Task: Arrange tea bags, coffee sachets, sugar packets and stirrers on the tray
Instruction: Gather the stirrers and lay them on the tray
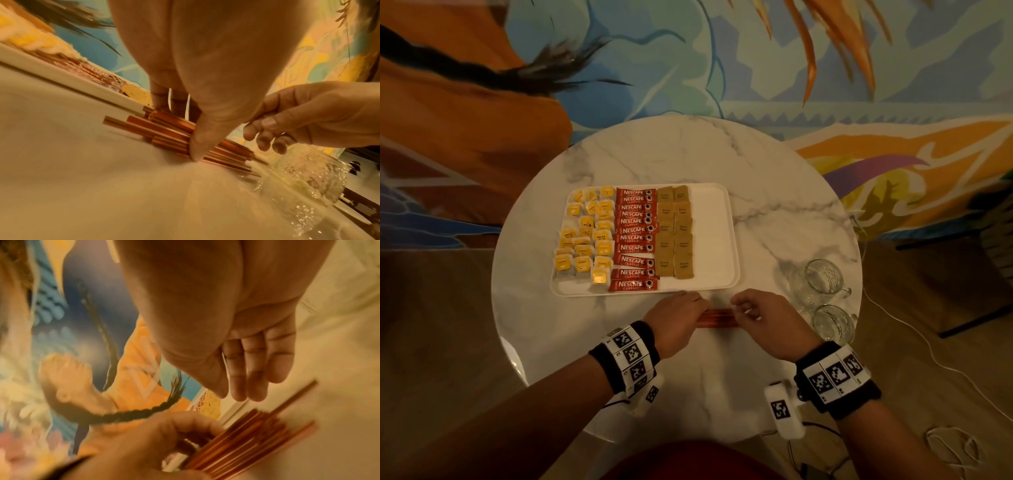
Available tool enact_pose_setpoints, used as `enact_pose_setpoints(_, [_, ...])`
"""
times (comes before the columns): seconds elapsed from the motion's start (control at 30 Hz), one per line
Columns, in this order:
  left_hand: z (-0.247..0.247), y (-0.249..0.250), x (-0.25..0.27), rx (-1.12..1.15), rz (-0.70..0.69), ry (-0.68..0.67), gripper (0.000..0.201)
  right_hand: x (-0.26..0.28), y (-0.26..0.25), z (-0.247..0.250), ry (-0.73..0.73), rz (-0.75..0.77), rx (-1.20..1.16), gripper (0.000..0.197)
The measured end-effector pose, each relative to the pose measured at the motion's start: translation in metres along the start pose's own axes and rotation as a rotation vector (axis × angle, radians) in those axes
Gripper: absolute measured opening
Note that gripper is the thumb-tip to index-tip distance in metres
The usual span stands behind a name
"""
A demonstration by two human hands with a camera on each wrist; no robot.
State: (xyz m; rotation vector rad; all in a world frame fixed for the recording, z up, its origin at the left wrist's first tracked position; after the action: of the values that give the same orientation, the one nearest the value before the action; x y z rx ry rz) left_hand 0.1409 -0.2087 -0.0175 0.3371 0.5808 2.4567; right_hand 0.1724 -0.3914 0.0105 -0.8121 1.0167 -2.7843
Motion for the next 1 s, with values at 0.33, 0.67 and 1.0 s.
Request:
enact_pose_setpoints(0.33, [0.007,-0.011,0.015,-0.122,0.111,-0.098,0.054,-0.009,-0.029,-0.047,-0.068,0.205,0.591,0.074])
enact_pose_setpoints(0.67, [0.001,-0.003,0.02,0.034,0.17,-0.093,0.02,-0.017,-0.043,-0.062,-0.137,0.321,0.665,0.032])
enact_pose_setpoints(1.0, [0.004,-0.003,0.022,0.056,0.183,-0.073,0.023,-0.016,-0.043,-0.059,-0.19,0.32,0.619,0.028])
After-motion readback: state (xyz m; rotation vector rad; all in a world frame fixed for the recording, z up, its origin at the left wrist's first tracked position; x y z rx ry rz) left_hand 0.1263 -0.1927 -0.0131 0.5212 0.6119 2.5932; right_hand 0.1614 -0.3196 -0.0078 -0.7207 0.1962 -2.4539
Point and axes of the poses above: each hand's wrist, its own x-axis away from the middle knuckle, its own z-axis out of the back of the hand, y = z × x, the point moved 5 cm from there along -x, towards the middle knuckle, and after that the axes turned 14 degrees about -z, right-handed, at the moved point
